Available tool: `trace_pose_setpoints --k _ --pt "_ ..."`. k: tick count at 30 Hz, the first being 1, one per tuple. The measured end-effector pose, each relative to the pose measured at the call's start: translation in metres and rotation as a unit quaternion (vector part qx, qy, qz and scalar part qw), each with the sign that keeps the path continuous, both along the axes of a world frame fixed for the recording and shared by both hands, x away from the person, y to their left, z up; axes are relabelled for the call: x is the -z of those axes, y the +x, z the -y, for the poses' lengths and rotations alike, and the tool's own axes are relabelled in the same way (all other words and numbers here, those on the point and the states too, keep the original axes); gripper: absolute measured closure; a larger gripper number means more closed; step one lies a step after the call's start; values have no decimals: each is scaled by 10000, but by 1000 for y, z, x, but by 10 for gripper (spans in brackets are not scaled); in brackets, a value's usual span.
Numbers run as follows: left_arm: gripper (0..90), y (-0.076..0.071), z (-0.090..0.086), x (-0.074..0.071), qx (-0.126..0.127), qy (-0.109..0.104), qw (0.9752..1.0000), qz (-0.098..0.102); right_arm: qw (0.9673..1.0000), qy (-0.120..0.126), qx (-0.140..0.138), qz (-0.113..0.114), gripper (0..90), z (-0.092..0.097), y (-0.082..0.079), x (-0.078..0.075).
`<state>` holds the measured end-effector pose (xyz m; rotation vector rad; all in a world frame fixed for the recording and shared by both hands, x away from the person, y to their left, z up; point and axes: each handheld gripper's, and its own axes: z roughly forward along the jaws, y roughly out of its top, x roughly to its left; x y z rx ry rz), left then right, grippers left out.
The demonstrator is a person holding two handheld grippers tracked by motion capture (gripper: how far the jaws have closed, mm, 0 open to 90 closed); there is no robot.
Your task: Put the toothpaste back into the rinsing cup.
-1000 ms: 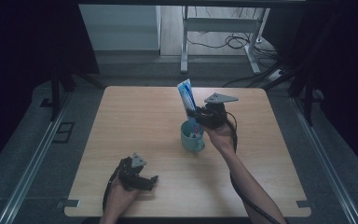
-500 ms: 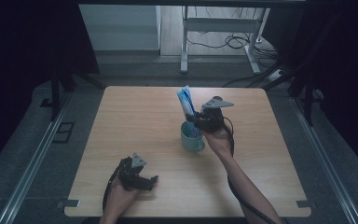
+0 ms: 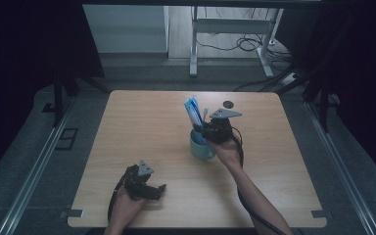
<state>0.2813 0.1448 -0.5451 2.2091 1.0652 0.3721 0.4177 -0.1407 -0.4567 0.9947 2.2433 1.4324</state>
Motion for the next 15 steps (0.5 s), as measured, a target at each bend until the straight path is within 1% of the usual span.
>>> trace_pose_setpoints --k 4,8,15 --pt "0 0 0 0 -1 -1 10000 -1 10000 -20 -19 26 709 -1 -1 1" --pt "0 0 0 0 -2 -1 10000 0 10000 -87 -27 -18 703 -3 -2 5" --pt "0 0 0 0 0 -1 10000 -1 10000 -49 -58 -39 695 -2 -2 7"
